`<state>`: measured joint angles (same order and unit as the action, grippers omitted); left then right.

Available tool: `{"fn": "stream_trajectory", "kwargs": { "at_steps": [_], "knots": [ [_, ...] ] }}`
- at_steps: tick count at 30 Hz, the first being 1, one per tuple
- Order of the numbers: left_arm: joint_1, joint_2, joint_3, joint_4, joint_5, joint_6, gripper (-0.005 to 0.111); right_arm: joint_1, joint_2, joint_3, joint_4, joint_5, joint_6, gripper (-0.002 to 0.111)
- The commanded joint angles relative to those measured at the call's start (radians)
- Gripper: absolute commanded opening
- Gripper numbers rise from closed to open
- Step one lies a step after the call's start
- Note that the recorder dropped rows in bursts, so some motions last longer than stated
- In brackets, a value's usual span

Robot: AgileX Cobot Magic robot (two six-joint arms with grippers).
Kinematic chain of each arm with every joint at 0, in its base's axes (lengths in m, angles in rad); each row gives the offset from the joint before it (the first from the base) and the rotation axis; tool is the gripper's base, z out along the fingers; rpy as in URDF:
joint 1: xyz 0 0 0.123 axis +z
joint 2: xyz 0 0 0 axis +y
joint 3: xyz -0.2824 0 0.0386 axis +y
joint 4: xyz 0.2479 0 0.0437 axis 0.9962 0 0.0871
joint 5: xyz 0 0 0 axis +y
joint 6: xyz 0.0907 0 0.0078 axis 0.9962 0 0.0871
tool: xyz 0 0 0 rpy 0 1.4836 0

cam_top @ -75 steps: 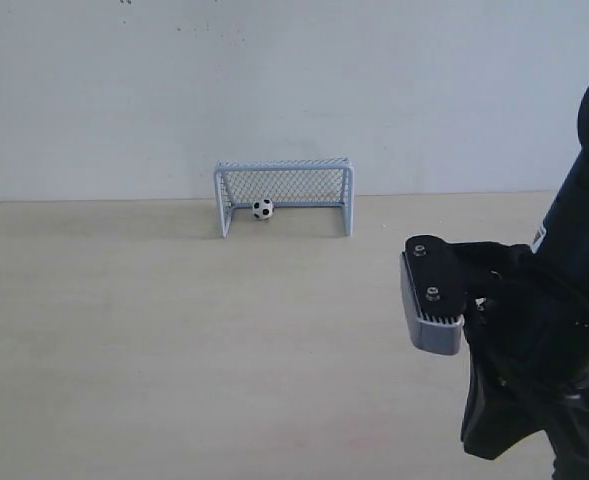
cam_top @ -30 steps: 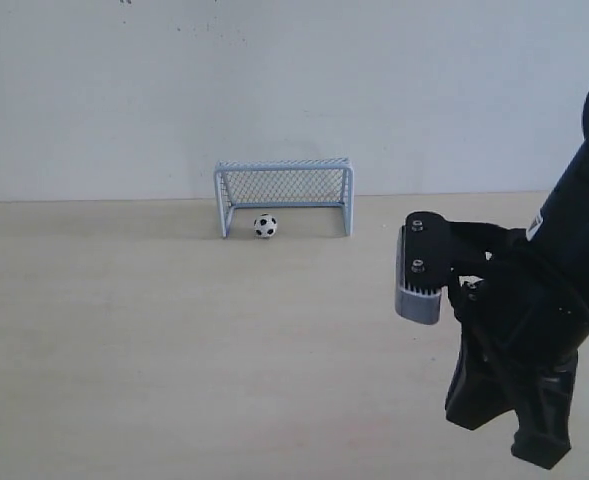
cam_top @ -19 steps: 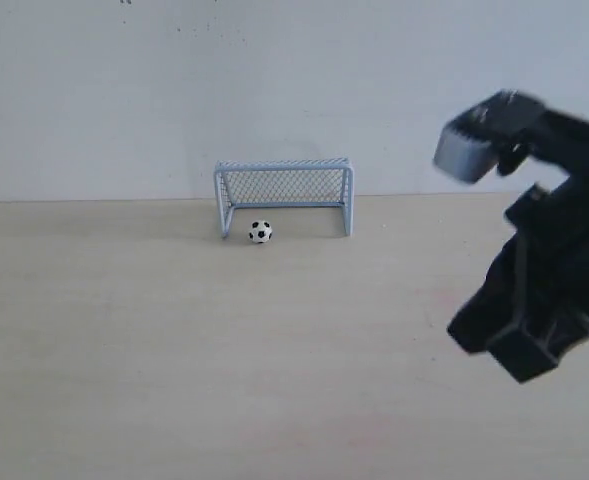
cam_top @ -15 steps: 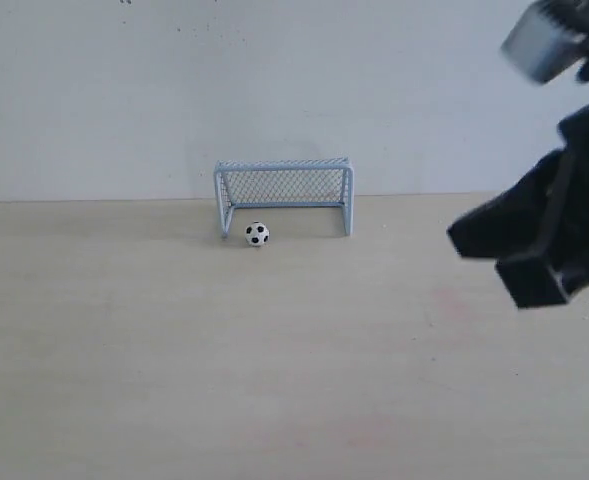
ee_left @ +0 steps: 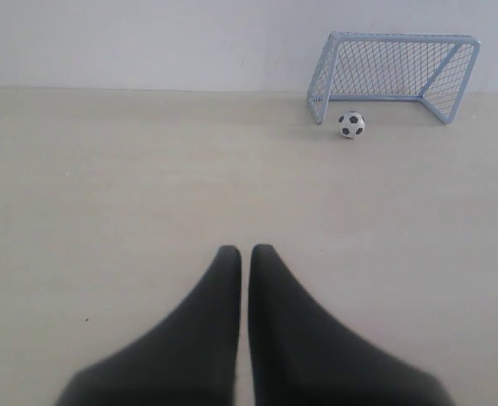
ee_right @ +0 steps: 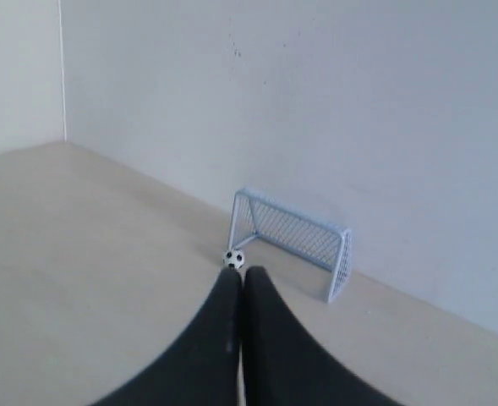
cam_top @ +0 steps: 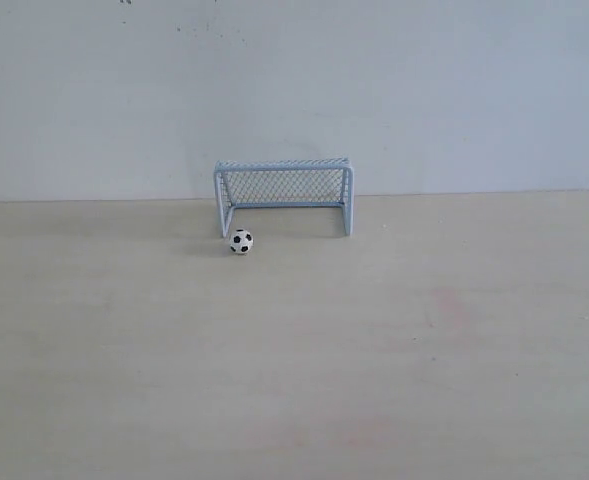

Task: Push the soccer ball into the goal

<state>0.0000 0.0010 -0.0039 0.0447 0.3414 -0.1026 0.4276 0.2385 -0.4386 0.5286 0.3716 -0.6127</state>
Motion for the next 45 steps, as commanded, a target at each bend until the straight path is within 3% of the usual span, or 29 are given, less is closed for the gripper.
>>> {"fn": "stream_trajectory", "kwargs": {
  "at_steps": [1,11,19,22,30,37,45],
  "knots": [
    [0.000,-0.001,0.004,0.001,-0.003,0.000,0.004,-0.012,-0.186,0.055,-0.019,-0.029,-0.014,0.000],
    [0.000,-0.001,0.004,0.001,-0.003,0.000,0.004,-0.156,-0.238,0.078,-0.025,-0.127,-0.014,0.000],
    [0.000,-0.001,0.004,0.001,-0.003,0.000,0.004,-0.160,-0.238,0.078,0.016,-0.135,0.006,0.000],
    [0.000,-0.001,0.004,0.001,-0.003,0.000,0.004,-0.160,-0.238,0.078,0.026,-0.137,0.107,0.000],
    [0.000,-0.001,0.004,0.001,-0.003,0.000,0.004,-0.160,-0.238,0.119,-0.549,-0.141,0.793,0.000],
    [0.000,-0.001,0.004,0.001,-0.003,0.000,0.004,-0.160,-0.238,0.284,-0.591,-0.147,0.820,0.000],
    [0.000,-0.001,0.004,0.001,-0.003,0.000,0.004,-0.160,-0.238,0.361,-0.588,-0.070,0.820,0.000]
  ]
}}
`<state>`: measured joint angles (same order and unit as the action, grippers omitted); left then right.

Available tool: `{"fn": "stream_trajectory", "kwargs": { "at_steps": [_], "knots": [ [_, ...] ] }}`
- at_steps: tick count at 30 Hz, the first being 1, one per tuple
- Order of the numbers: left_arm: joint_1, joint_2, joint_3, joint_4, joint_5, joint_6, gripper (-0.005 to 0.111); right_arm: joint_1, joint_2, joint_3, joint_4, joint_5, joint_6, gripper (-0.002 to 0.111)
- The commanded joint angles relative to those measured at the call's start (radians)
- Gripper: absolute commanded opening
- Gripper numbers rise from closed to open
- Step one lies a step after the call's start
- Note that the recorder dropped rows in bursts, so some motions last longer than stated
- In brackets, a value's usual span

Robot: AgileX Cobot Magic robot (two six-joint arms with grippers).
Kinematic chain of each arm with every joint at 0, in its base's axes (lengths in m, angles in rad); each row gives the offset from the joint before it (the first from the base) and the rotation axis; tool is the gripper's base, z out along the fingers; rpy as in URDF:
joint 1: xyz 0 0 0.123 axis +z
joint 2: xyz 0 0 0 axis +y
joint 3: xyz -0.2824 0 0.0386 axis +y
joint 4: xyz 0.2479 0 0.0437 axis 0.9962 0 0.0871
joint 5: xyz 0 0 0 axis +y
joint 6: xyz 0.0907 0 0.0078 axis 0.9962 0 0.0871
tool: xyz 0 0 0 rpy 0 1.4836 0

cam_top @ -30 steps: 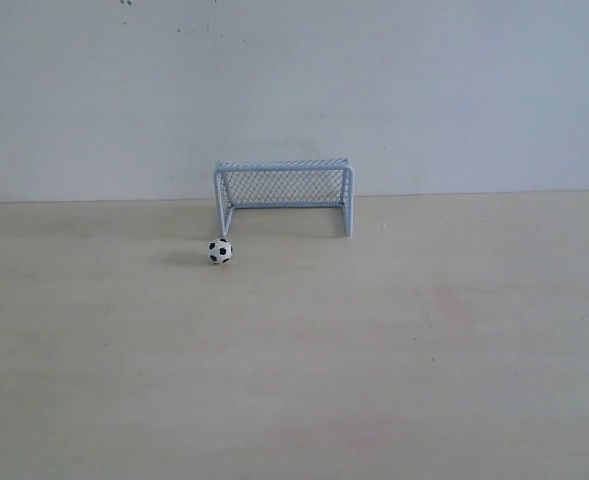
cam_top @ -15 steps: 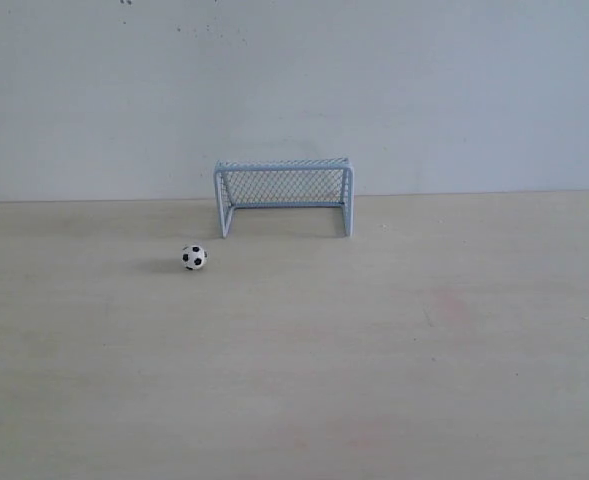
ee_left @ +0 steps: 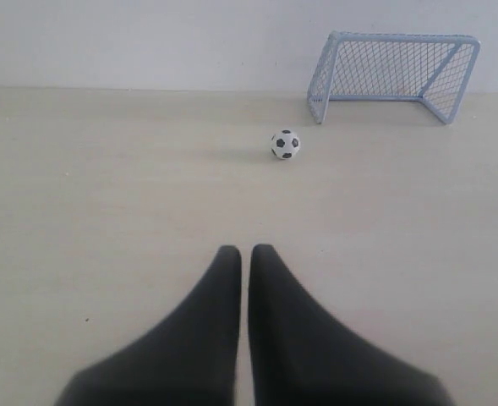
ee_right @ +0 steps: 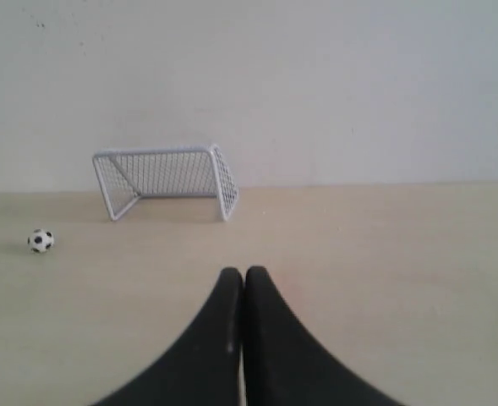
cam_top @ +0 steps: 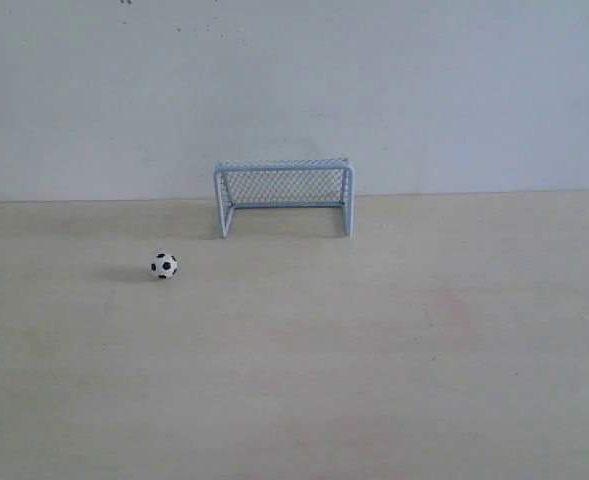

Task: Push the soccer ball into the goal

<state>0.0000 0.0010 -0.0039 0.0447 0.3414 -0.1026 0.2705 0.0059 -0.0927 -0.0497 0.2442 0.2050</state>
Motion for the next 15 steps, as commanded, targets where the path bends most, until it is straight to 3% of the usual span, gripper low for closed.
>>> {"fn": "stream_trajectory", "kwargs": {
  "at_steps": [1,15],
  "knots": [
    [0.000,-0.001,0.004,0.001,-0.003,0.000,0.004,-0.003,-0.006,0.016,-0.010,0.080,0.002,0.000],
    [0.000,-0.001,0.004,0.001,-0.003,0.000,0.004,-0.027,-0.006,0.016,-0.010,0.178,-0.101,0.000]
  ]
}}
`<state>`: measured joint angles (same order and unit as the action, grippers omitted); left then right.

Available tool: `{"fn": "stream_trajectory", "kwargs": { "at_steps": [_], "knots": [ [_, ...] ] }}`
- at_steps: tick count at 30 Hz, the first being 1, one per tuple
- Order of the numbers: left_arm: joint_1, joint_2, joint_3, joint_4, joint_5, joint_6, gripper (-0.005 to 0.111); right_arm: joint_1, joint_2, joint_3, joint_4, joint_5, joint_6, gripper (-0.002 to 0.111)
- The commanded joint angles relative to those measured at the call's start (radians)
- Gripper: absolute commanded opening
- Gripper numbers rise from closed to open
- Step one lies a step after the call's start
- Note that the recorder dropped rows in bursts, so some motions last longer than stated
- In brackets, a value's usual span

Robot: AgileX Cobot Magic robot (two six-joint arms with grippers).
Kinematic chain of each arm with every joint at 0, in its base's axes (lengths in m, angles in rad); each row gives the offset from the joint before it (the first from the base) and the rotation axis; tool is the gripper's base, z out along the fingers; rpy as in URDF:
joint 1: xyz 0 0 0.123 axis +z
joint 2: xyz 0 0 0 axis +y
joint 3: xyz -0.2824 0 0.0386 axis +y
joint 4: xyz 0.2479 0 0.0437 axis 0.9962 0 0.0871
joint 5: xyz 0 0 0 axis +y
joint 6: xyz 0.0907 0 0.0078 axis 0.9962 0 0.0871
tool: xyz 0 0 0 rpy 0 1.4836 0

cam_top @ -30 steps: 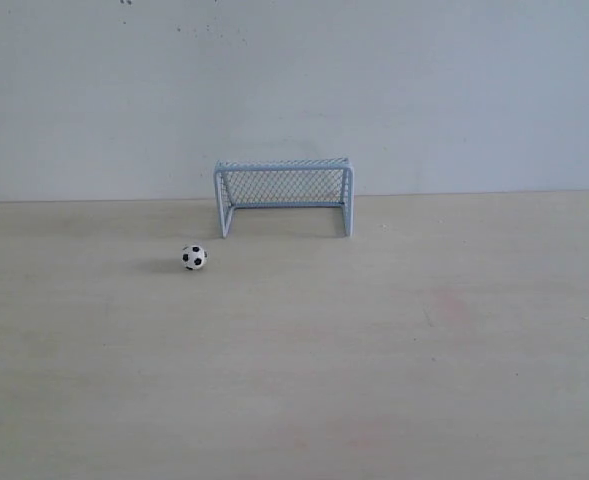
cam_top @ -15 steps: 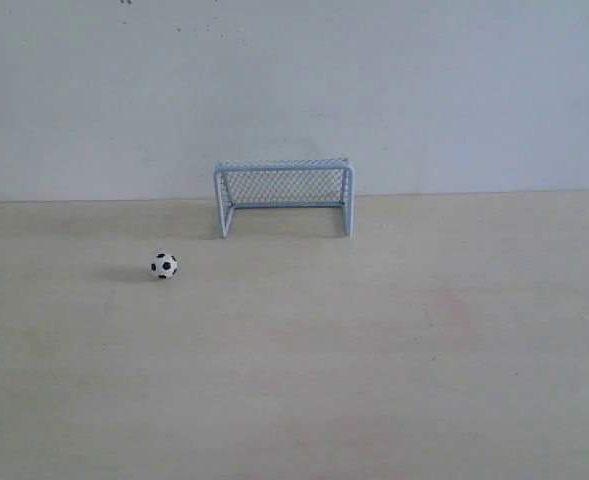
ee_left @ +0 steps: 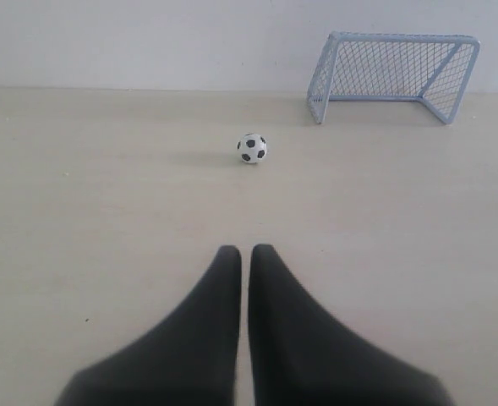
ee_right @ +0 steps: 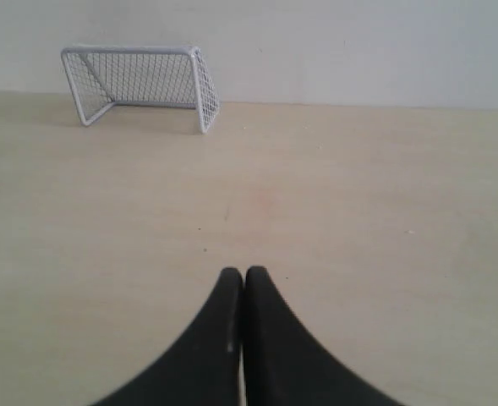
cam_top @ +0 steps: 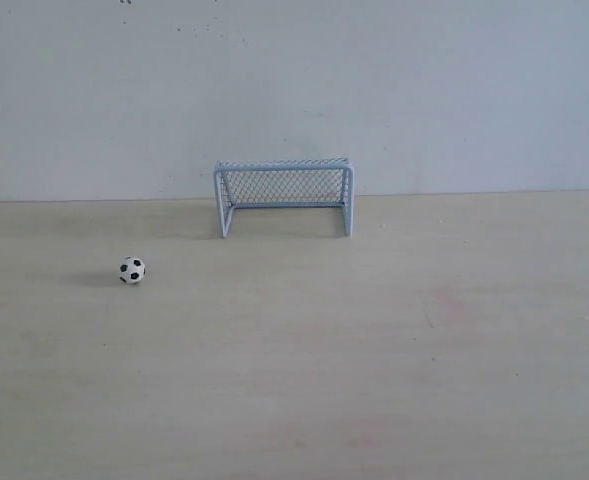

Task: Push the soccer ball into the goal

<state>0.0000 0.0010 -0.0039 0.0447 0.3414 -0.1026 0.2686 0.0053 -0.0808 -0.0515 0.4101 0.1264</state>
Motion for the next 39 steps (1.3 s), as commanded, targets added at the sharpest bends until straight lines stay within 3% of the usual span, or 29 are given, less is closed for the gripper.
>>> {"fn": "stream_trajectory", "kwargs": {
  "at_steps": [1,13,23,26,31,35,39],
  "knots": [
    [0.000,-0.001,0.004,0.001,-0.003,0.000,0.004,-0.036,-0.005,0.004,-0.008,0.012,-0.023,0.000],
    [0.000,-0.001,0.004,0.001,-0.003,0.000,0.004,-0.189,-0.005,0.004,0.015,0.020,-0.020,0.000],
    [0.000,-0.001,0.004,0.001,-0.003,0.000,0.004,-0.189,-0.005,0.009,0.015,-0.033,0.005,0.000],
    [0.000,-0.001,0.004,0.001,-0.003,0.000,0.004,-0.189,-0.005,0.081,0.015,-0.252,0.018,0.000],
    [0.000,-0.001,0.004,0.001,-0.003,0.000,0.004,-0.189,-0.005,0.081,0.022,-0.335,0.148,0.000],
    [0.000,-0.001,0.004,0.001,-0.003,0.000,0.004,-0.189,-0.005,0.081,0.022,-0.322,0.153,0.000],
    [0.000,-0.001,0.004,0.001,-0.003,0.000,0.004,-0.189,-0.005,0.081,0.022,-0.242,-0.004,0.000]
  ]
}}
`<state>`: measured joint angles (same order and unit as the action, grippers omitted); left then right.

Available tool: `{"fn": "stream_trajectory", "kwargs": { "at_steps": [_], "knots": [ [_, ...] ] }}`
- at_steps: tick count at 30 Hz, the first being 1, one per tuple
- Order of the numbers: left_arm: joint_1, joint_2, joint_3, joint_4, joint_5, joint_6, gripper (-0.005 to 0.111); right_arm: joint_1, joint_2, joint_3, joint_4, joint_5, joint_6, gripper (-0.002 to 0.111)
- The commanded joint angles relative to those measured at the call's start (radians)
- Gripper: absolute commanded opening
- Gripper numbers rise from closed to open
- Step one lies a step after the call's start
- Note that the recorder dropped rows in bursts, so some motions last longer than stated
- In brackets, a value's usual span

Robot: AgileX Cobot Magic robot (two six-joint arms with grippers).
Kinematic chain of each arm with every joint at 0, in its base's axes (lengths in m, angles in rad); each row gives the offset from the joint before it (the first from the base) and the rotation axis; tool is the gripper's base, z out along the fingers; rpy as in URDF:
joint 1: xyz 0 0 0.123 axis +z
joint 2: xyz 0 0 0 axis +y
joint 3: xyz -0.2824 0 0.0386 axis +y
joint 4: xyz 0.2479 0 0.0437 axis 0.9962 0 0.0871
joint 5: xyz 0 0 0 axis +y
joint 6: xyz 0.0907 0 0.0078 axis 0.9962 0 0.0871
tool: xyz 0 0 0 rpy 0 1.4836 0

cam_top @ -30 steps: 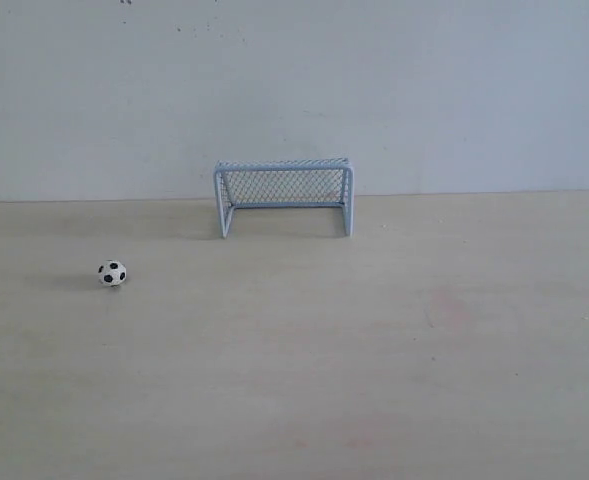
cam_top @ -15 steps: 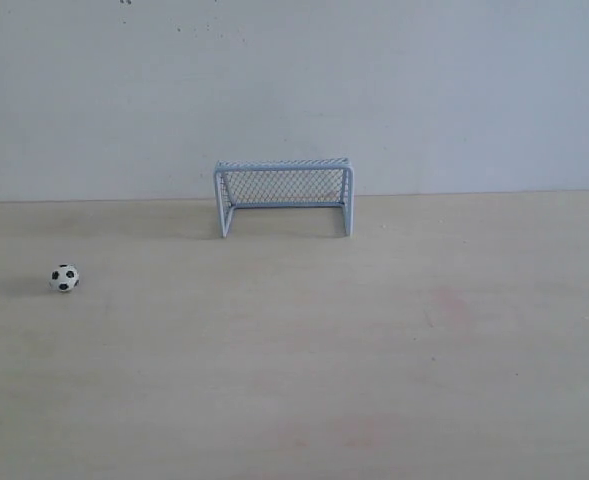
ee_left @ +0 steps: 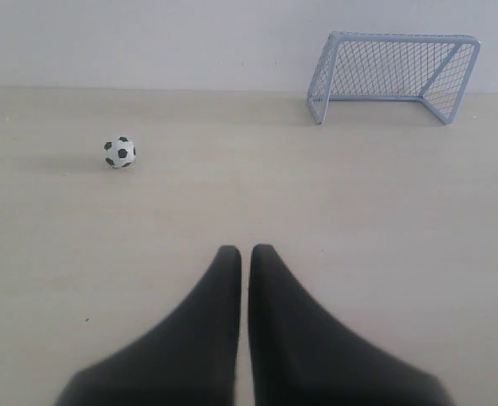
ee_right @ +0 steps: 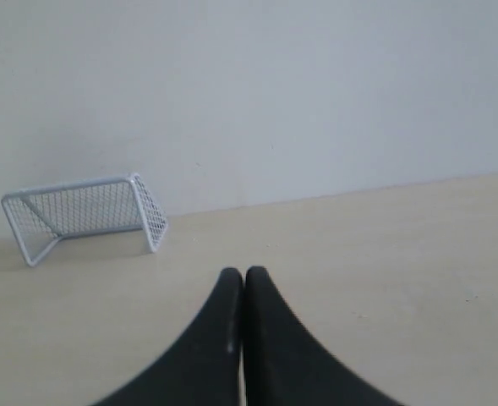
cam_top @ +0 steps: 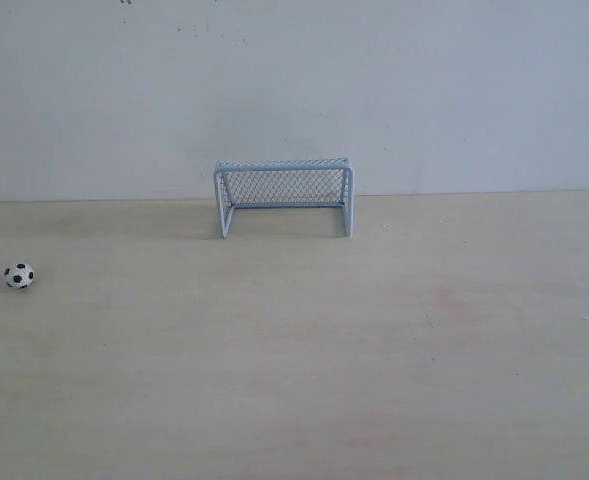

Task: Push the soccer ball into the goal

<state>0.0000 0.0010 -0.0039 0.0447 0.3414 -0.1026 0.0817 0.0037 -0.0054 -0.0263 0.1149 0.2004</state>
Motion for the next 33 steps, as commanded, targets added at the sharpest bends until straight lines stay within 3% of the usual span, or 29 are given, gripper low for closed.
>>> {"fn": "stream_trajectory", "kwargs": {
  "at_steps": [1,9,33],
  "knots": [
    [0.000,-0.001,0.004,0.001,-0.003,0.000,0.004,-0.002,-0.004,0.005,-0.003,0.064,-0.078,0.000],
    [0.000,-0.001,0.004,0.001,-0.003,0.000,0.004,-0.002,-0.004,0.005,-0.009,0.231,-0.186,0.000],
    [0.000,-0.001,0.004,0.001,-0.003,0.000,0.004,-0.002,-0.004,0.005,-0.009,0.234,-0.177,0.000]
  ]
}}
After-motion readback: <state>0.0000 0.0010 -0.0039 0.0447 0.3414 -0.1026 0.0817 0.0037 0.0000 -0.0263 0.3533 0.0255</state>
